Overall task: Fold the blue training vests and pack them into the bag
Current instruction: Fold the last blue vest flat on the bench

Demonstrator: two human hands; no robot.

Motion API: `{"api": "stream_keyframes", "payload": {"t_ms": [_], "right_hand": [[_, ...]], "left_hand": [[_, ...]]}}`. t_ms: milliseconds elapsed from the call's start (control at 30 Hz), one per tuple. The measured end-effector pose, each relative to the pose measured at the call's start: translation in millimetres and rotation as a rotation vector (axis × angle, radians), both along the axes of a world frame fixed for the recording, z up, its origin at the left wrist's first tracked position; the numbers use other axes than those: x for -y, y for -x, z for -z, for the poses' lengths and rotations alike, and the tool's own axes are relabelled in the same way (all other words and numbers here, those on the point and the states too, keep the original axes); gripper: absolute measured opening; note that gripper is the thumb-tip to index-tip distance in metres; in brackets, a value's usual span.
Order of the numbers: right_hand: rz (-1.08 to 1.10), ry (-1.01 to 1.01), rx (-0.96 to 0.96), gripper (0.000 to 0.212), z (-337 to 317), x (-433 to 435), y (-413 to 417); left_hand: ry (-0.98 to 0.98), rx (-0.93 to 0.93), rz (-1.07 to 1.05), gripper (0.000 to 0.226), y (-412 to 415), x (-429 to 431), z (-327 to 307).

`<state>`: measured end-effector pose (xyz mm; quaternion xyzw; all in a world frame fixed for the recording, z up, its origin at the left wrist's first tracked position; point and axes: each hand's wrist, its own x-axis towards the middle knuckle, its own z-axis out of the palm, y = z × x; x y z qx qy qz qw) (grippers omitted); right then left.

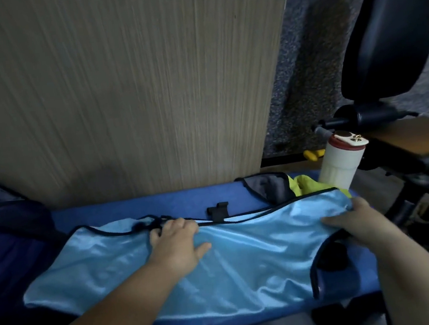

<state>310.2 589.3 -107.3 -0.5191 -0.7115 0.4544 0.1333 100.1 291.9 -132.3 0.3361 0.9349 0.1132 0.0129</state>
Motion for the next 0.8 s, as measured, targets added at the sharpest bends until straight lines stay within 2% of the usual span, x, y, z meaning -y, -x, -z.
{"api": "stream_keyframes", "payload": {"t_ms": [67,167,300,433,600,667,700,767,800], "right_hand": [[-0.014,-0.001,0.010,0.064,4.3,-6.3,-0.3],[0.004,0.052,0.022,0.051,-9.9,5.3,-2.9],[0.036,0.185,-0.218,0.026,-23.2,10.0,-5.7],[0.043,0.171,-0.396,0.017,-40.0,15.4,-4.1],[0.058,0.149,-0.569,0.009,-57.7,33.6,6.5],[0.062,0.212,-0.682,0.011,-66.3,49.6,17.5],[0.063,0.246,-0.724,0.013,-71.9,60.8,23.8],[0.035,0.278,-0.773,0.015,-79.7,82.8,38.9],[-0.012,0.278,-0.778,0.014,-80.0,93.0,47.4]], "left_hand": [[0.038,-0.039,0.020,0.050,10.9,2.7,0.8],[0.047,-0.002,0.067,0.052,15.2,-4.2,-11.3],[-0.115,-0.055,0.221,0.058,-19.0,-18.5,-15.8],[0.083,0.065,0.466,0.070,-68.8,-23.2,4.8],[0.174,0.133,0.484,0.094,-67.3,-27.4,12.2],[0.040,0.196,0.418,0.087,-70.5,-27.8,8.4],[-0.124,0.298,0.332,0.073,-74.1,-27.5,5.0],[-0.567,0.624,0.113,0.034,-78.0,-25.2,-4.8],[-0.732,0.781,0.024,0.025,-75.8,-23.8,-9.4]]}}
